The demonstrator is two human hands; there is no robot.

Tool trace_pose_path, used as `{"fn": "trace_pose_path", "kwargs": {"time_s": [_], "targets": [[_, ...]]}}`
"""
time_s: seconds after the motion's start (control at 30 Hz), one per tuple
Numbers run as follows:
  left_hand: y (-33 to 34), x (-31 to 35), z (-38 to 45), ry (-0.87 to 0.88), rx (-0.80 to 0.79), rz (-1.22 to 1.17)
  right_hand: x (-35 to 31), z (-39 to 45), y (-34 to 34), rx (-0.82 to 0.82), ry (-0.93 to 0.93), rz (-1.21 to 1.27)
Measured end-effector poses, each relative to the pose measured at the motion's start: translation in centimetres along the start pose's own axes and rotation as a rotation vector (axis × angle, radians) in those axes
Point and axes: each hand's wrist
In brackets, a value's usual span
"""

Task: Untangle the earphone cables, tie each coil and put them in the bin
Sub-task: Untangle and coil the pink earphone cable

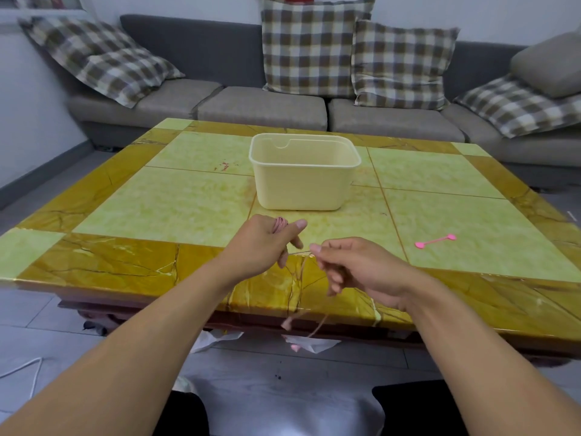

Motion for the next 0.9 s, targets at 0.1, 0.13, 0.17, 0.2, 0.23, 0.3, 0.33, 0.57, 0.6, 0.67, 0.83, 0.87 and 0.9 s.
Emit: {"fn": "trace_pose_path", "kwargs": {"time_s": [0.1,0.13,0.17,0.2,0.23,0.3,0.33,0.57,0.6,0.67,0.83,0.87,0.9], "targets": [[-0.7,-0.4,0.1,-0.109,-0.146,0.069,0.0,-0.3,-1.1,0.053,0.015,-0.063],[-0.9,-0.5,0.1,-0.148,-0.197,0.069,0.0,-0.4,-1.4,0.075,0.007,-0.060],[-1.1,-0.6,0.1,-0.180,-0.259,0.042,0.0,-0.4,-1.7,0.108,-0.014,-0.037],[-1.2,-0.5,0.1,-0.206,-0.325,-0.027,-0.1,-0.3,-1.9,0.151,-0.040,0.002],[-1.3,-0.4,0.0,-0.231,-0.394,-0.137,0.0,-0.2,-2.0,0.200,-0.069,0.053],[-1.4,-0.1,0.0,-0.253,-0.535,-0.399,0.0,0.1,-2.2,0.283,-0.122,0.138],[-1.4,0.1,0.0,-0.245,-0.604,-0.500,0.0,0.2,-2.2,0.314,-0.143,0.152],[-2.3,0.5,0.4,-0.160,-0.922,-1.157,0.2,0.5,-2.1,0.266,-0.172,0.088],[-2.3,0.6,0.5,-0.139,-0.877,-1.279,0.3,0.5,-1.9,0.239,-0.163,0.076],[-1.9,1.4,0.4,-0.129,-0.709,-1.419,0.5,0.9,-1.0,0.213,-0.147,0.049],[-0.3,2.1,0.6,-0.113,-0.217,-1.396,1.2,1.6,2.2,0.129,-0.127,-0.259],[-0.2,1.7,0.8,-0.108,-0.142,-1.364,1.2,1.6,2.6,0.103,-0.115,-0.324],[0.0,1.5,1.1,-0.099,-0.075,-1.318,1.2,1.6,2.7,0.090,-0.104,-0.384]]}}
Point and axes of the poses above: each hand's wrist, its own z-axis towards the middle knuckle, its own y-axis out of the palm, x = y × z, and after that the axes turned 4 degrees about y, right-handed
